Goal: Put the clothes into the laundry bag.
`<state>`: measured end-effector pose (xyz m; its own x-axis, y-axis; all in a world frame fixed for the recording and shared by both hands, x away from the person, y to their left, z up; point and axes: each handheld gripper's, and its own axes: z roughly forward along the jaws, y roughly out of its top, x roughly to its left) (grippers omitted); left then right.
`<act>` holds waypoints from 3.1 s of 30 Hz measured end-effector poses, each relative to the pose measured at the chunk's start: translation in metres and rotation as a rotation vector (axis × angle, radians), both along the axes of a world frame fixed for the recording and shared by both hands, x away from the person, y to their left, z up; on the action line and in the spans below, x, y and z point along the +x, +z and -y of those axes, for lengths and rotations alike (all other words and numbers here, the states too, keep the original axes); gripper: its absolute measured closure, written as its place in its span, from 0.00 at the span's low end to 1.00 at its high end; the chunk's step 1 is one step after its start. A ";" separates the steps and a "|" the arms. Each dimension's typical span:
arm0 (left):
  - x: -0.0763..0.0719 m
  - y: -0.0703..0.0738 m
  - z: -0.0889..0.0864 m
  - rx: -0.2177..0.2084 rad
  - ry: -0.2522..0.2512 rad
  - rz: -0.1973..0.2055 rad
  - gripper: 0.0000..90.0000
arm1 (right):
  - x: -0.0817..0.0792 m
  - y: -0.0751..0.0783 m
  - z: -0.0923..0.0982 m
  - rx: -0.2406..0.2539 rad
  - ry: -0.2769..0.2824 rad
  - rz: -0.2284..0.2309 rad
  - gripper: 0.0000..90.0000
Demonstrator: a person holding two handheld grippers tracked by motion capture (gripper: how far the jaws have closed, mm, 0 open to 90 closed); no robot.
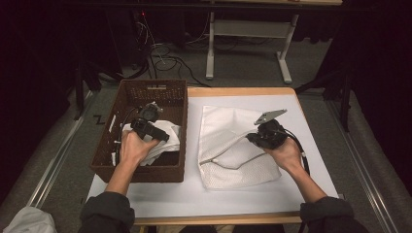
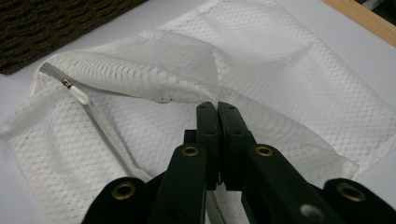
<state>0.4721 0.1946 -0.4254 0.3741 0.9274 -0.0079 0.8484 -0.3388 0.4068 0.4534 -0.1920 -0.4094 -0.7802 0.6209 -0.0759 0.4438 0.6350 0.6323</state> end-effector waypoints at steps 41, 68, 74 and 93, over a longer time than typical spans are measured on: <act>0.022 -0.065 0.000 0.051 -0.045 -0.168 0.00 | 0.001 -0.005 -0.001 -0.019 -0.021 -0.015 0.99; 0.020 -0.029 -0.002 0.069 0.026 -0.115 0.69 | 0.009 -0.001 -0.009 0.075 -0.063 -0.007 0.99; 0.016 -0.007 -0.009 0.049 0.043 -0.081 0.72 | 0.006 0.001 -0.009 0.077 -0.062 0.000 0.99; 0.005 0.047 -0.013 -0.042 0.029 -0.044 0.72 | 0.010 0.003 -0.004 0.131 -0.055 -0.017 0.99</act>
